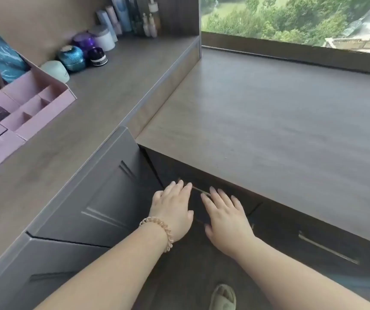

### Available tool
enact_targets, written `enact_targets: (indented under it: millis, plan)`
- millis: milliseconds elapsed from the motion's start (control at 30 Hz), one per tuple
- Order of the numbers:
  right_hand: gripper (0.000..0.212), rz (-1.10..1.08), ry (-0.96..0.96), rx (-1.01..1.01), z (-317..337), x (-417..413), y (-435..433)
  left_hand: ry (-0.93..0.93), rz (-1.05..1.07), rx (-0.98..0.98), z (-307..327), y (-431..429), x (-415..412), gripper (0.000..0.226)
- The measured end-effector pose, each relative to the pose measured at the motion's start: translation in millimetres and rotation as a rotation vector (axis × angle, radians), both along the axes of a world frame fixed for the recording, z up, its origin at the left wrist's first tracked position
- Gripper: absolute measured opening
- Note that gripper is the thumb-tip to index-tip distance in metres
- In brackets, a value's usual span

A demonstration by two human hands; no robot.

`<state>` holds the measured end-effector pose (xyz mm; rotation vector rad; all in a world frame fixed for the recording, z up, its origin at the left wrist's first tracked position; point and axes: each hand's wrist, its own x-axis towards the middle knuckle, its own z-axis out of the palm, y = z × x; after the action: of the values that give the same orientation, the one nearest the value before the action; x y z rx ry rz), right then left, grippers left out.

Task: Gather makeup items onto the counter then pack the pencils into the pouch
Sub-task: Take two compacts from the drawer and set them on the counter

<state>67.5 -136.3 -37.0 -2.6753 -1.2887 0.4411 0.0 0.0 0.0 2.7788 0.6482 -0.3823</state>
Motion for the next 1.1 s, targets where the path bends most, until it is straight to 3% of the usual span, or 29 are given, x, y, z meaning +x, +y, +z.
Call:
enact_targets:
  millis: [233, 433, 633, 833, 967, 1033, 1100]
  plan:
    - [0.073, -0.068, -0.086, -0.049, -64, 11, 36, -0.022, -0.138, 0.088, -67, 37, 24, 0.061]
    - [0.08, -0.211, -0.154, -0.041, -93, 1, 53, -0.052, -0.267, 0.122, -110, 56, 29, 0.071]
    - [0.093, -0.267, -0.193, -0.101, -106, -30, 58, -0.116, -0.287, 0.123, -121, 58, 9, 0.071]
    - [0.089, -0.306, -0.09, -0.124, -81, -86, 57, 0.011, -0.395, 0.102, -91, 63, -35, 0.057]
    - [0.064, -0.278, -0.301, 0.178, -41, -109, 52, -0.426, -0.498, 0.067, -52, 69, -51, 0.032]
    - [0.065, -0.38, -0.358, 0.221, -25, -101, 55, -0.491, -0.472, 0.082, -37, 73, -41, 0.05]
    - [0.077, -0.477, -0.292, 0.078, -15, -86, 58, -0.254, -0.418, 0.102, -30, 79, -28, 0.071]
